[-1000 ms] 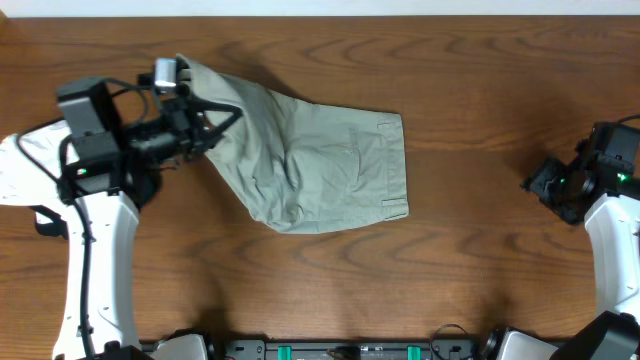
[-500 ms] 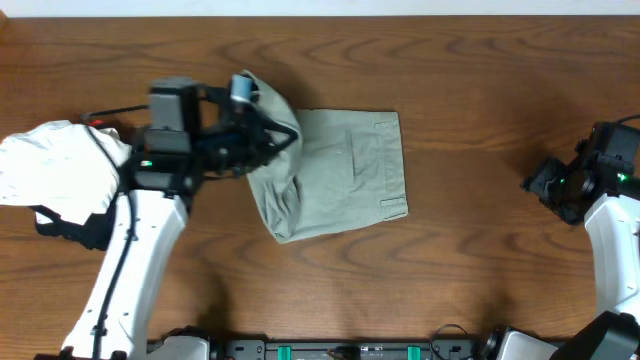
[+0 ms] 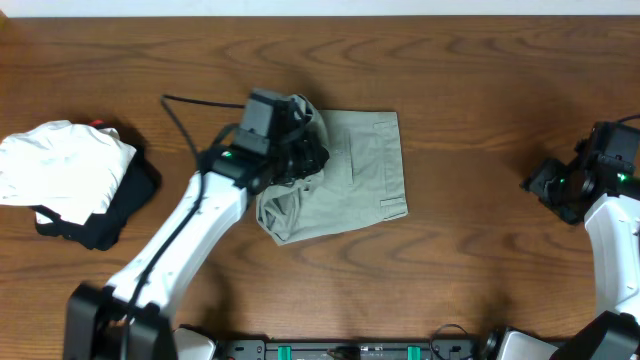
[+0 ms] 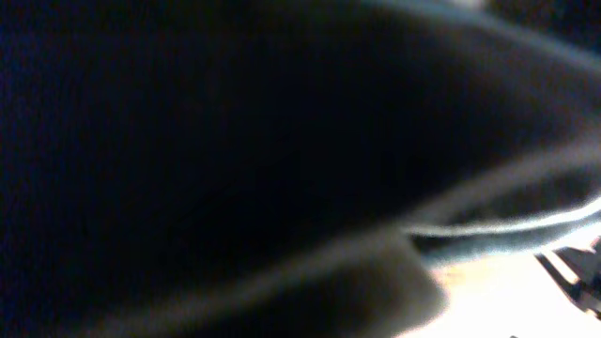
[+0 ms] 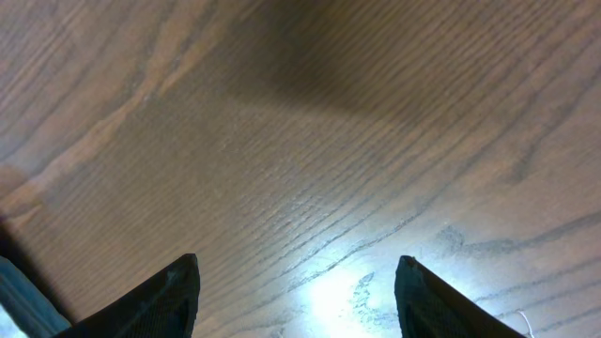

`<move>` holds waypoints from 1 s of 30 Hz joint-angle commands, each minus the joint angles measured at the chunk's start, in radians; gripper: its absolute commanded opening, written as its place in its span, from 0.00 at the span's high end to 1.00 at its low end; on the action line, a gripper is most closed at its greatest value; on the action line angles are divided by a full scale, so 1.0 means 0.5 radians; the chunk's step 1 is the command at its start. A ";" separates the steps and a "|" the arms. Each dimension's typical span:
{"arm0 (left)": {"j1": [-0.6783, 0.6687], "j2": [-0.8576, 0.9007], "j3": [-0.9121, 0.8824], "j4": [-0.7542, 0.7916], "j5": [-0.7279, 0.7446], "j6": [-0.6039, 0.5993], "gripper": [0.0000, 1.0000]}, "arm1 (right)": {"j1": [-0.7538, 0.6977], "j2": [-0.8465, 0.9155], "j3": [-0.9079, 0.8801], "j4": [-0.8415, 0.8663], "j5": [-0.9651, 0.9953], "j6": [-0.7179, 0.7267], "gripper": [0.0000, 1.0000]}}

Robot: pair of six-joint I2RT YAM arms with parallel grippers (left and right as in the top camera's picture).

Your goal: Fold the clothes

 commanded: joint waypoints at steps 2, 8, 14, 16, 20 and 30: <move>-0.072 0.101 0.047 0.141 -0.015 -0.148 0.94 | 0.002 -0.012 -0.005 -0.001 -0.009 -0.023 0.35; -0.150 0.124 0.047 0.386 -0.002 -0.401 0.94 | 0.002 -0.012 -0.005 0.000 -0.010 -0.023 0.35; -0.249 0.129 0.047 0.417 -0.024 -0.746 0.94 | 0.002 -0.012 -0.005 0.000 -0.010 -0.022 0.36; -0.281 0.129 0.047 0.435 -0.024 -0.747 0.94 | 0.002 -0.012 -0.005 -0.002 -0.010 -0.023 0.36; -0.314 0.144 0.047 0.436 -0.039 -0.750 0.94 | 0.002 -0.012 -0.005 -0.002 -0.011 -0.023 0.35; -0.423 0.185 0.047 1.091 0.251 -0.615 0.33 | 0.002 -0.012 -0.005 -0.002 -0.032 -0.023 0.36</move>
